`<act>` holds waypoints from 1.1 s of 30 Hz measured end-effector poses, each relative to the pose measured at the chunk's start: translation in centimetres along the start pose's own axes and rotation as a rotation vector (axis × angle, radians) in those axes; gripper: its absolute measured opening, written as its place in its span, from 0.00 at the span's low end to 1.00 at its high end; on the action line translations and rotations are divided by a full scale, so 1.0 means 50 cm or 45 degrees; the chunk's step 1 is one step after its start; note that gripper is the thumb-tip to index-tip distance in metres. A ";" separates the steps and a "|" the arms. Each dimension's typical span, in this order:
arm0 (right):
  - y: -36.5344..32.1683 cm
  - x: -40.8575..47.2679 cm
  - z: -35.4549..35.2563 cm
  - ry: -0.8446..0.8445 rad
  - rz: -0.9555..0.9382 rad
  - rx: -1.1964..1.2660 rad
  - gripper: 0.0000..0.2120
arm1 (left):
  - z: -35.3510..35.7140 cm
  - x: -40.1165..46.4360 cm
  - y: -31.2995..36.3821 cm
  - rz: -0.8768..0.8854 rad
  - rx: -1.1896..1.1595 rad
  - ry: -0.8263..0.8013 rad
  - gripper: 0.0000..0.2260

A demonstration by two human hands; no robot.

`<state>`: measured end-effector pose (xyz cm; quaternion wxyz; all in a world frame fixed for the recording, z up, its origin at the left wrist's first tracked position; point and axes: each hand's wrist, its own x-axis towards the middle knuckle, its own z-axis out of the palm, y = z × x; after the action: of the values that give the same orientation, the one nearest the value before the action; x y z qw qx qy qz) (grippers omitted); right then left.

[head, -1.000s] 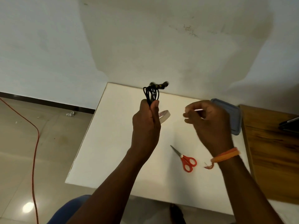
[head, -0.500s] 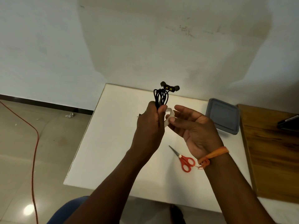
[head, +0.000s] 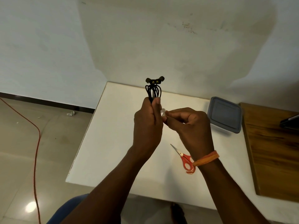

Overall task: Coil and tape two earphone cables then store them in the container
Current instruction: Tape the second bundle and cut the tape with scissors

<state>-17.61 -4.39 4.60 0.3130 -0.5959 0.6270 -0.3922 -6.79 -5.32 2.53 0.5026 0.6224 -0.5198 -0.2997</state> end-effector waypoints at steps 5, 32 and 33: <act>0.014 0.007 -0.001 0.045 -0.107 -0.108 0.07 | 0.005 -0.001 -0.005 0.018 -0.004 -0.041 0.17; 0.033 0.011 0.006 -0.024 -0.460 -0.457 0.05 | 0.007 -0.008 -0.001 0.005 -0.059 -0.092 0.18; 0.032 0.011 0.005 0.008 -0.429 -0.401 0.04 | 0.007 -0.006 0.000 -0.038 -0.097 -0.085 0.18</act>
<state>-18.23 -4.99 3.15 0.1443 -0.7323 0.5732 -0.3381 -7.20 -5.14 2.35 0.5037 0.6002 -0.5152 -0.3473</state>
